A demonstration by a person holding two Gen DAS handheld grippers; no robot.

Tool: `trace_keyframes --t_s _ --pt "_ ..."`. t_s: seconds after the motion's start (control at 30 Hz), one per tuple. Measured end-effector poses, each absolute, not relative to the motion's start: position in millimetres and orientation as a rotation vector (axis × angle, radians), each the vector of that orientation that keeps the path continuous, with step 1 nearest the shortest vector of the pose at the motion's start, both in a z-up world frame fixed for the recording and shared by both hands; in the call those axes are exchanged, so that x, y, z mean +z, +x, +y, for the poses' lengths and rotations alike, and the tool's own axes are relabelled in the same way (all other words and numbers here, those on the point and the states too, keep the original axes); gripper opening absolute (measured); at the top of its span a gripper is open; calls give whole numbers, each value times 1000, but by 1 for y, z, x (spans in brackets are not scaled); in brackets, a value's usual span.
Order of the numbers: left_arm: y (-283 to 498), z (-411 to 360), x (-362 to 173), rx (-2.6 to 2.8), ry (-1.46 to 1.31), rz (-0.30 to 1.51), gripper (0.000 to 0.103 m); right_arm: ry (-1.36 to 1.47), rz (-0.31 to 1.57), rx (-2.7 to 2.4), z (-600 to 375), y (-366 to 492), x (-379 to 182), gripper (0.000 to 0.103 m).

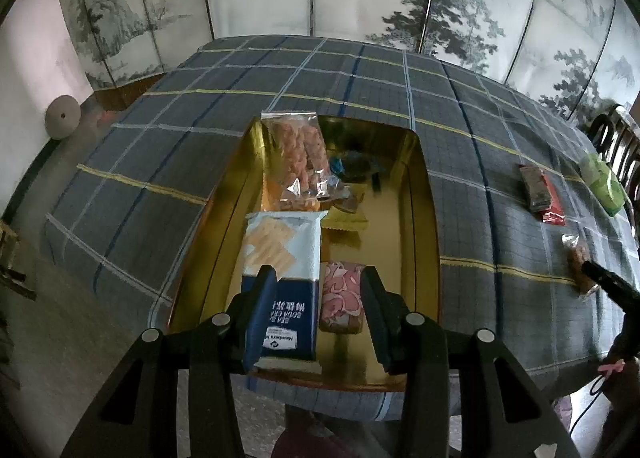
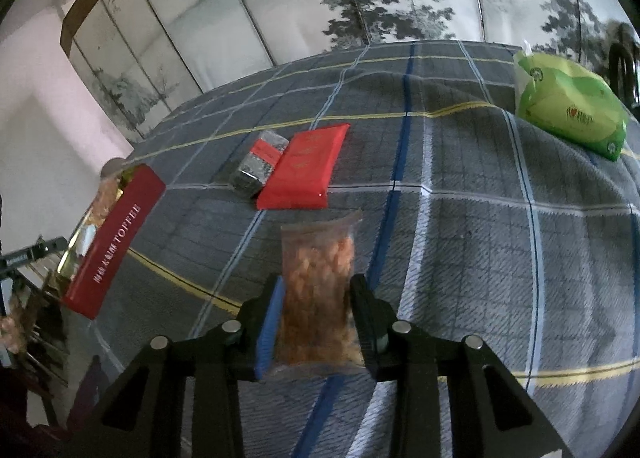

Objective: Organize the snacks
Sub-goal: 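Carry the clear red-snack bag over the gold tin and open the right gripper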

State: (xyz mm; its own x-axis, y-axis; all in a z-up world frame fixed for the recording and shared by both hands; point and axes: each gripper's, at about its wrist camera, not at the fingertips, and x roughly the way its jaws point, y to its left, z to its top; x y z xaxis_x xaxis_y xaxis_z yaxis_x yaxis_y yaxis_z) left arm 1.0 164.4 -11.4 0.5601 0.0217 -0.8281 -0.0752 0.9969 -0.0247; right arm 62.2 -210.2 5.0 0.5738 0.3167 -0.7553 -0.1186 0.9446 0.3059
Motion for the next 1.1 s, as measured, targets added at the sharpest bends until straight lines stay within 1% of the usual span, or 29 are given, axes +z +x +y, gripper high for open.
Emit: trace_keyframes --t_s 0.17,0.2,0.23,0.3,0.43,0.47,0.5,0.53,0.57,0.6,0.77,0.87,1.0,1.1 --pt "0 167 -14 56 -69 984 40 214 961 261 -207 64 2 37" --pt "1 167 -14 56 -67 986 41 205 966 251 -205 65 2 44" --pt "1 167 -15 55 -68 992 42 195 974 243 -204 66 2 53" --pt "0 167 -16 50 -73 996 43 175 984 242 -198 69 2 63" --pt "-1 165 -17 49 -63 993 43 45 1002 207 -178 76 2 64" --pt "-1 165 -17 51 -67 990 43 15 1003 198 -173 77 2 64" --pt "-2 165 -16 53 -69 984 43 -24 1003 178 -168 78 0 60" --pt "-3 167 -15 55 -76 976 43 -48 1003 163 -165 78 0 47" --pt "-3 169 -14 56 -82 970 43 -79 1004 141 -164 78 0 39" --pt "-3 171 -12 57 -90 965 43 -84 1005 143 -164 78 1 37" --pt "-9 182 -10 72 -110 953 43 49 989 231 -174 71 16 37" --pt "-13 183 -11 88 -93 947 46 159 942 314 -166 73 39 37" --pt "-18 187 -11 103 -81 936 52 235 901 457 -128 84 71 37" --pt "-21 189 -9 116 -71 922 53 295 896 584 -87 96 86 37"
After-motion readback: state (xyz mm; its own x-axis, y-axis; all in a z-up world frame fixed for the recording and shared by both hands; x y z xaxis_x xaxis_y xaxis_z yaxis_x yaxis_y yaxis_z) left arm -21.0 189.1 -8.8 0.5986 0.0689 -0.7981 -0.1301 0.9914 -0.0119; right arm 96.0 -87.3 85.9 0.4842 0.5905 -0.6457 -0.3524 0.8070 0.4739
